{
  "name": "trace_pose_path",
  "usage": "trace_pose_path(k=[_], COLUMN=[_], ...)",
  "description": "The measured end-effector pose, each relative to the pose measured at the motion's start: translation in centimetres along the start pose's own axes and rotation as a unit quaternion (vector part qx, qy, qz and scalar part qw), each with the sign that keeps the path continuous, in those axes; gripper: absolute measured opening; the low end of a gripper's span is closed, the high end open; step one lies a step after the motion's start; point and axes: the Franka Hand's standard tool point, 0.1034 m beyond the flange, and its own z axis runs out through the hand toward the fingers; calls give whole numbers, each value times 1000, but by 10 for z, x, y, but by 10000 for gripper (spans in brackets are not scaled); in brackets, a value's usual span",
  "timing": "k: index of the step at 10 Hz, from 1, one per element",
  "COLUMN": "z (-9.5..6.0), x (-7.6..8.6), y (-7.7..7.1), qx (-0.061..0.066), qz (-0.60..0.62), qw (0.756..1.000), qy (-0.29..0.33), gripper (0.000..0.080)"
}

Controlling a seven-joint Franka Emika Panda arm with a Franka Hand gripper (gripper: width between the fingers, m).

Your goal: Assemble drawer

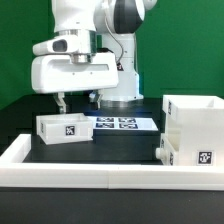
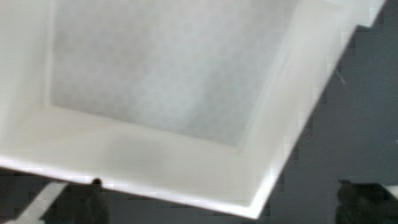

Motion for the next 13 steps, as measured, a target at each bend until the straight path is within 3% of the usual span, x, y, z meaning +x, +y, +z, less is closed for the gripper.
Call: trace_pose_path(k=[3, 7, 13], z=[1, 15, 39], x=[-1, -5, -38], y=[-1, -29, -32], qx=[2, 16, 24], qz=[7, 58, 61], qw=[1000, 998, 998], qy=[0, -7, -4], gripper=[649, 649, 649])
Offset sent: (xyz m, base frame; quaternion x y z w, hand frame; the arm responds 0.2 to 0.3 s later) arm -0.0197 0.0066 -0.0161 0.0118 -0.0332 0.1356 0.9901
